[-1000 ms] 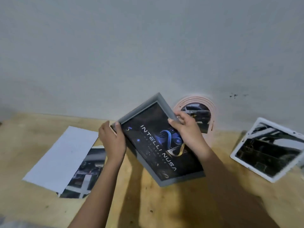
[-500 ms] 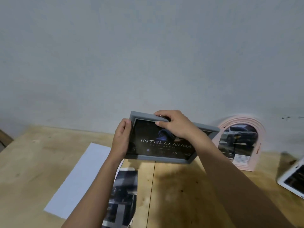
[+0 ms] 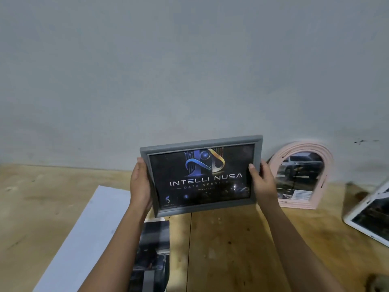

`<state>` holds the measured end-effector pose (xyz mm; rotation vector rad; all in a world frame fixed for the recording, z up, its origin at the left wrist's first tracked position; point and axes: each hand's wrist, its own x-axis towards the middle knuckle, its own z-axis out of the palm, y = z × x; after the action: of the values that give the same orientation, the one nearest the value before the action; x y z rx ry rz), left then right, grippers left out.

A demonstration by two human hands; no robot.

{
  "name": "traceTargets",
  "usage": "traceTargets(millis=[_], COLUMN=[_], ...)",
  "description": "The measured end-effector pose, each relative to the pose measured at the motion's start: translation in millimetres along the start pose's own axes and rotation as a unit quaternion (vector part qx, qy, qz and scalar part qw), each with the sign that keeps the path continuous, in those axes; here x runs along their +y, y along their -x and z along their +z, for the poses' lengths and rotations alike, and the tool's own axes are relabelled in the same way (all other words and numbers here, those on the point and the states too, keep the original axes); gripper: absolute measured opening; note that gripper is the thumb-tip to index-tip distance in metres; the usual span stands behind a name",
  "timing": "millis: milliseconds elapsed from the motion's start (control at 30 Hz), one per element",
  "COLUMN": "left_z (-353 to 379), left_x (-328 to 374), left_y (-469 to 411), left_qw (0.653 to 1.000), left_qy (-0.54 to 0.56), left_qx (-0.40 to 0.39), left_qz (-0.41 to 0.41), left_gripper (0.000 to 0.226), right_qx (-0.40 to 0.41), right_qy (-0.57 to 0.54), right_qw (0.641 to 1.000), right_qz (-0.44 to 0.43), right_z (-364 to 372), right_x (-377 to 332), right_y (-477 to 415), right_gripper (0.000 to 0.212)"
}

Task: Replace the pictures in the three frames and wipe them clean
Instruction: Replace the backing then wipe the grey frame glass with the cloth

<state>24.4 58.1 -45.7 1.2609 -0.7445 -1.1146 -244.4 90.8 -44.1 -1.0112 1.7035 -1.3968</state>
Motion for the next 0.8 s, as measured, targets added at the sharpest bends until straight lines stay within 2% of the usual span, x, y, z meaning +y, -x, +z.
traceTargets(millis=[233, 333, 433, 500, 567, 800], left_z=[25.9, 35.1, 40.6, 43.2, 44.9, 45.4], left_x=[-14.1, -25.6, -33.8, -39.9, -44.8, -55.2], left_y=[-24.2, -34.3, -38.2, -40.0, -40.3, -54.8], left_qw=[0.998, 0.995, 0.993, 0.993, 0.994, 0.998], left_qy=[-0.059, -0.096, -0.114, -0.110, -0.094, 0.002], left_qx=[0.020, 0.013, 0.018, 0.031, 0.041, 0.018], left_qz=[0.001, 0.003, 0.001, -0.013, -0.023, -0.067], left_gripper=[0.038, 0.040, 0.039, 0.038, 0.034, 0.034], right_qx=[0.056, 0.068, 0.068, 0.070, 0.078, 0.074], right_qy=[0.107, 0.196, 0.258, 0.274, 0.280, 0.286], right_qw=[0.992, 0.978, 0.964, 0.959, 0.957, 0.953], right_qz=[0.020, 0.010, -0.011, -0.022, -0.029, -0.061], right_z=[-7.9, -9.9, -10.6, -11.2, -11.4, -12.2], right_x=[18.4, 26.9, 36.7, 42.3, 45.2, 51.6], right_y=[-18.0, -29.3, -36.1, -39.0, -40.5, -46.2], right_gripper=[0.045, 0.042, 0.030, 0.017, 0.014, 0.024])
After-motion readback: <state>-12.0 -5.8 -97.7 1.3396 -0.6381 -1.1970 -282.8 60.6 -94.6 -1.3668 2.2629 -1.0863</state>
